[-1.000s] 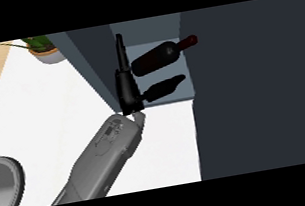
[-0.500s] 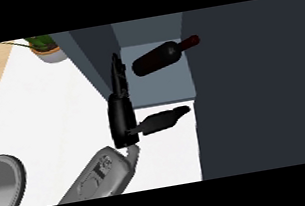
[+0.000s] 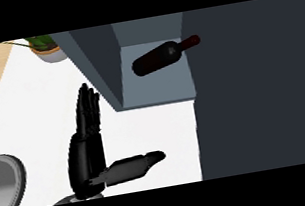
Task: Pick up the wine, place it into the cabinet and close the cabinet
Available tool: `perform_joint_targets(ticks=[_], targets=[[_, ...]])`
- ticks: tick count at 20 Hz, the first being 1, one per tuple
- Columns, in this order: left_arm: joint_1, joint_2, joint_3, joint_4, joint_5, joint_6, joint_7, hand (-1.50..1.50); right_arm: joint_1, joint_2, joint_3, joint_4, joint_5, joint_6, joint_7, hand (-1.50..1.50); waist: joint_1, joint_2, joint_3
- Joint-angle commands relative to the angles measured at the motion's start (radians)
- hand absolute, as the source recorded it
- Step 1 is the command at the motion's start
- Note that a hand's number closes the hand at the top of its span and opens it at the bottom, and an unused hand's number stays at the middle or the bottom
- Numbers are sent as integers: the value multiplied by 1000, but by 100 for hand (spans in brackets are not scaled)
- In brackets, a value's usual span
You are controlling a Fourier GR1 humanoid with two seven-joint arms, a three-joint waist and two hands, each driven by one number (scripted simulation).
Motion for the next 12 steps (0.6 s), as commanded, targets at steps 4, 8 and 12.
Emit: perform_joint_targets(ticks=[4, 8, 12], targets=[[176, 147, 39, -212, 72, -178, -41, -150, 74, -80, -4, -129, -1, 93, 31, 150, -9, 1, 0], [247, 220, 66, -278, 115, -261, -51, 150, 84, -156, 20, -146, 38, 180, 33, 150, -7, -1, -1], [340, 286, 144, -287, 177, -392, -132, 150, 76, -152, 10, -111, 100, 211, -20, 150, -7, 0, 0]])
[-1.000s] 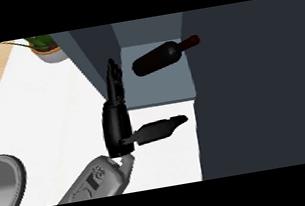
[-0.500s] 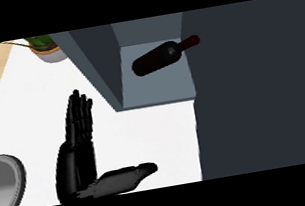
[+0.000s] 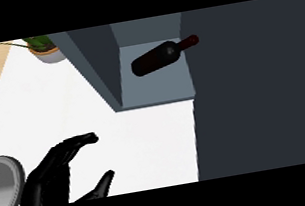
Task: Pick up the wine, place it into the cabinet and close the cabinet
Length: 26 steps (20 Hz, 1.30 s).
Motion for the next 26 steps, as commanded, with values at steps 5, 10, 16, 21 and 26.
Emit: perform_joint_targets(ticks=[5, 10, 16, 21, 26], targets=[[50, 38, 95, -32, 45, -108, -3, 150, 89, -49, -92, -175, -54, 61, 5, 150, -12, 2, 2], [203, 149, 223, -91, 128, -249, -60, 150, 21, -14, 34, -135, -88, 30, 60, 150, 11, 3, 1], [272, 163, 287, -79, 150, -328, -96, 150, -62, -14, 134, -106, -79, 59, 85, 150, 11, 3, 1], [281, 136, 283, -50, 135, -359, -120, 150, -274, 70, 299, -101, -51, -60, 209, 150, 21, 6, 0], [342, 151, 340, -29, 156, -438, -149, 150, -434, 177, 420, -147, -15, -233, 384, 150, 19, 3, -1]])
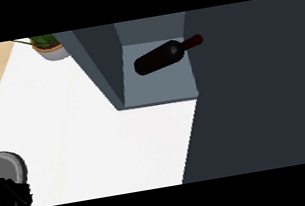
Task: Pick up the wine, place it into the cabinet and close the cabinet
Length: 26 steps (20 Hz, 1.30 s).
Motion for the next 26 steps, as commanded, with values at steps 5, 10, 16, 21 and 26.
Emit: perform_joint_targets(ticks=[5, 10, 16, 21, 26], targets=[[57, 30, 132, -10, 56, -102, 13, 150, -345, 228, 161, 19, 72, -232, 254, 150, 1, -2, 0], [17, -31, 94, 30, -5, -111, 36, 150, -580, 300, 172, 205, 98, -367, 241, 150, -5, 0, 1], [44, -70, 118, 76, -23, -170, 8, 150, -757, 302, 143, 379, 33, -508, 164, 150, 0, 0, 1], [95, -77, 138, -43, -36, -144, 59, 150, -875, 303, 41, 563, -73, -489, 96, 150, 6, 2, 2], [91, -71, 183, 0, -38, -205, 59, 150, -940, 303, 7, 740, -116, -469, -4, 150, 7, 4, 1]])
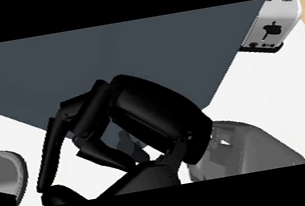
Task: Pick up the wine, place it into the cabinet and close the cabinet
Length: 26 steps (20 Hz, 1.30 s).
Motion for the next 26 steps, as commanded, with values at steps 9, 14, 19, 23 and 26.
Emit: perform_joint_targets(ticks=[9, 14, 19, 23, 26], targets=[[-33, -42, 59, -28, -32, -13, 91, 150, -99, 1, -115, 342, -73, 39, -140, 150, -5, 3, 0], [-39, -42, 121, 8, 12, -70, 104, 150, -51, -27, -199, 463, -48, 169, -197, 150, -8, 4, 0], [-74, -62, 100, 55, -26, -94, 87, 150, -60, -69, -244, 529, -22, 223, -248, 150, -12, 6, 0], [-67, -74, 92, 41, -35, -83, 95, 150, -97, -55, -260, 640, 12, 238, -314, 150, 2, 10, -1], [-69, -83, 68, -26, -47, -46, 135, 150, -132, -78, -291, 670, -5, 260, -298, 150, 9, 11, 0]])
